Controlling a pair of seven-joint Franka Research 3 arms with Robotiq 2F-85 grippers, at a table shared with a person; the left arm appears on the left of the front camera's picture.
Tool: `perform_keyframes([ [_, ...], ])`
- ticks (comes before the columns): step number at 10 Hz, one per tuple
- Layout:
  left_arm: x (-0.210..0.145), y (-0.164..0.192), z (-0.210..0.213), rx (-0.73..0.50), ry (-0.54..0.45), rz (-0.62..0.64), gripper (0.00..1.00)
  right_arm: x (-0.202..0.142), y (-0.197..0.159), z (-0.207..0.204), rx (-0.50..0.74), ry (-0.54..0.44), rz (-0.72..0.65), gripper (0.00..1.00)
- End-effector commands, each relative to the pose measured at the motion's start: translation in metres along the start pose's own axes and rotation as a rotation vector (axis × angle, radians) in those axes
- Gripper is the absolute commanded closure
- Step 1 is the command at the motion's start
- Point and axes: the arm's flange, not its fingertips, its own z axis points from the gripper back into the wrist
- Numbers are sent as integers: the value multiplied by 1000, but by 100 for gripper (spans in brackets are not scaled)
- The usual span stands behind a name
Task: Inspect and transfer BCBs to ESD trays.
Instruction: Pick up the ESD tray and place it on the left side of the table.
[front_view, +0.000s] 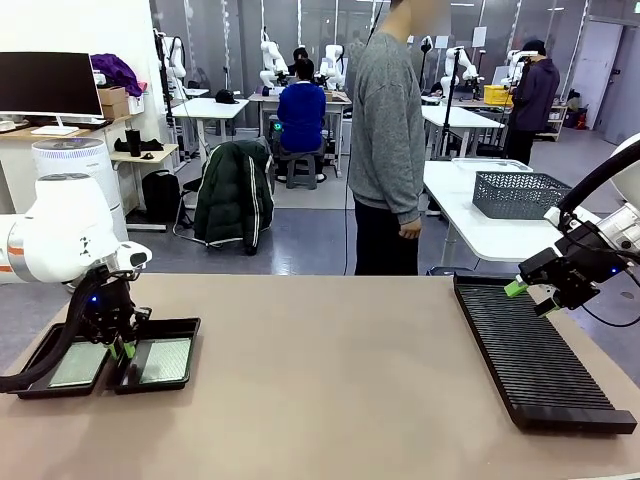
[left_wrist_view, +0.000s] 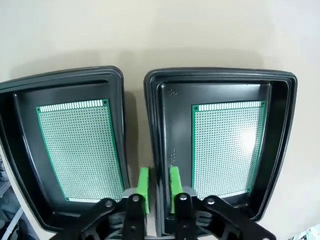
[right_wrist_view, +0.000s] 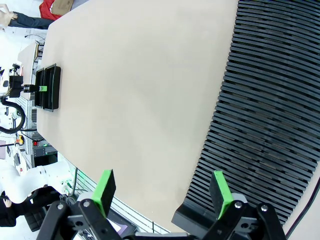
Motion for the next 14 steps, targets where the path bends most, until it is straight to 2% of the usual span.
perform_keyframes([
  [1,-1,-1,4,11,-18,2,58,0,1,-1,-2,-7,-17,0],
  [2,-2,-2,6,15,-20,0,64,0,1,-1,-2,-7,-17,0],
  [3,-4,-4,9,12,-23,-4,39,0,1,-1,-2,-7,-17,0],
  [4,-6,-5,13,12,-29,-5,45,0,1,-1,-2,-7,-17,0],
  [5,-9,-6,18,3,-34,-11,20,0,1,-1,-2,-7,-17,0],
  [6,-13,-9,26,9,-45,-10,27,0,1,-1,-2,-7,-17,0],
  [7,-16,-11,35,9,-55,-17,2,0,1,-1,-2,-7,-17,0],
  [8,-20,-13,43,15,-64,-15,8,0,1,-1,-2,-7,-17,0],
  [9,-22,-15,51,22,-68,-16,0,0,1,-1,-2,-7,-17,0],
  [14,-31,-22,94,58,-81,-33,0,0,1,-1,-2,-7,-17,0],
])
